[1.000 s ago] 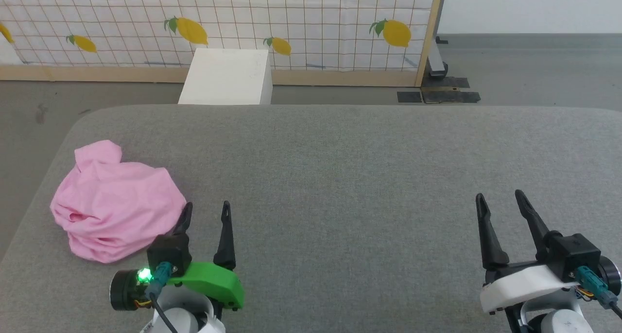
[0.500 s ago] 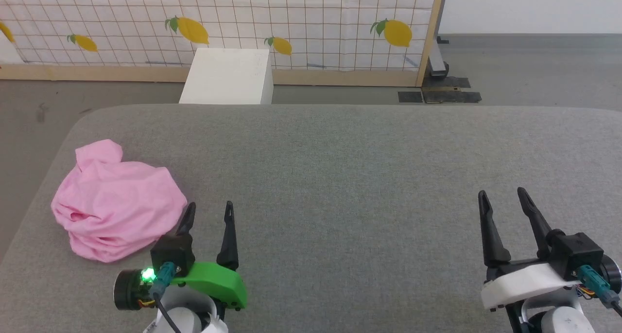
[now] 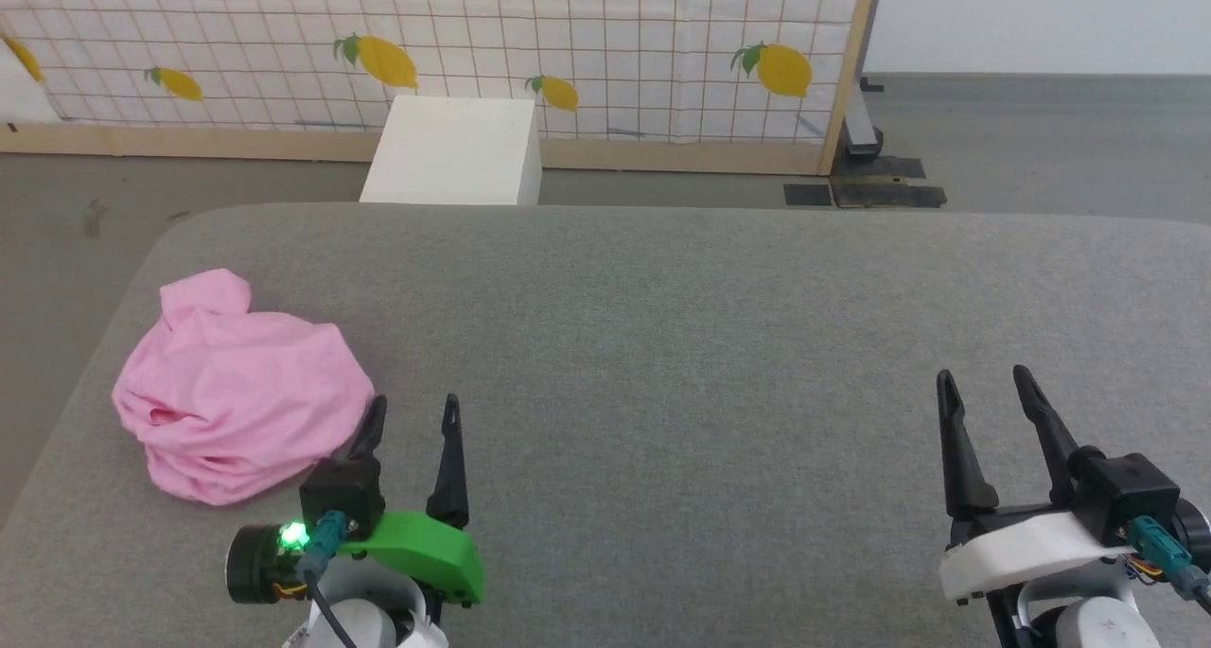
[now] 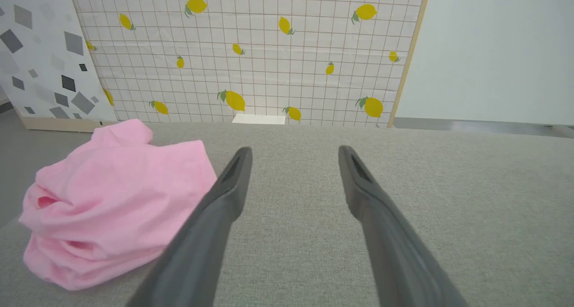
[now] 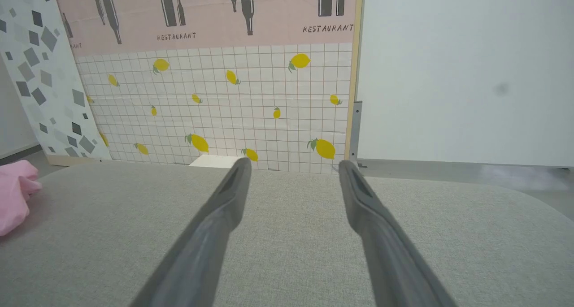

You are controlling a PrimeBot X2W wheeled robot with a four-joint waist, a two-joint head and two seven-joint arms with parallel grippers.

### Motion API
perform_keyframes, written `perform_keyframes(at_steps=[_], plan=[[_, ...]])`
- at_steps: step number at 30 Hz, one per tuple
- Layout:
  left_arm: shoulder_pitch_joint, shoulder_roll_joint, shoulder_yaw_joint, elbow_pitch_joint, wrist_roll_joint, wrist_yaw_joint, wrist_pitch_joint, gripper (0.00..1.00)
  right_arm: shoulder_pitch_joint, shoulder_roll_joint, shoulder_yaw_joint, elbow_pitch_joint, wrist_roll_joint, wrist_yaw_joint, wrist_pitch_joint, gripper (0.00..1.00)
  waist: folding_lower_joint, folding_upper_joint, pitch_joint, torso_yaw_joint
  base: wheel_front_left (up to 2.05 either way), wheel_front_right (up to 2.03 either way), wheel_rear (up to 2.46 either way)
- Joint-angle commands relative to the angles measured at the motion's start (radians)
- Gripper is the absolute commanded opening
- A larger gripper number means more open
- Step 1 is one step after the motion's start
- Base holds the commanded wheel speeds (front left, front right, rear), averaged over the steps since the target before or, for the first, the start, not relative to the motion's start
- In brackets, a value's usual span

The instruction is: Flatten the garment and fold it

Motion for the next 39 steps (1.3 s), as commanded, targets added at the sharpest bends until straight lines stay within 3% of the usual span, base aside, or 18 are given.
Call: perform_keyframes(at_steps=[1,8,18,29,33,39], plan=[[-0.016,0.005,-0.003,0.003,-0.003,0.0,-0.008,1.0,-0.001,0.002,0.0,-0.001,0.002,-0.002,-0.006,1.0,0.0,0.0,0.0,0.017,0.0,0.0,0.0],[-0.021,0.006,-0.009,0.003,-0.003,0.007,-0.008,1.0,0.01,0.002,0.005,-0.006,-0.01,-0.002,-0.006,1.0,0.0,0.0,0.003,0.138,0.0,0.0,0.0],[-0.009,0.024,0.007,0.004,-0.005,0.019,-0.008,1.0,0.02,0.002,0.014,-0.009,-0.018,-0.002,-0.006,1.0,0.0,0.0,0.0,0.42,0.0,0.0,0.0],[0.001,0.035,0.018,-0.007,-0.012,0.031,-0.008,1.0,0.017,0.002,0.042,-0.004,0.001,-0.002,-0.006,1.0,0.0,0.0,-0.01,0.647,0.0,0.0,0.0],[0.001,0.036,0.02,-0.011,-0.014,0.033,-0.008,1.0,0.017,0.002,0.04,0.0,0.003,-0.002,-0.006,1.0,0.0,0.0,-0.01,0.682,-0.18,-0.18,-0.18],[0.005,0.031,0.015,-0.017,-0.015,0.048,-0.008,1.0,0.021,0.002,0.031,0.0,0.005,-0.002,-0.006,1.0,0.0,0.0,-0.008,0.676,-0.24,-0.24,-0.24]])
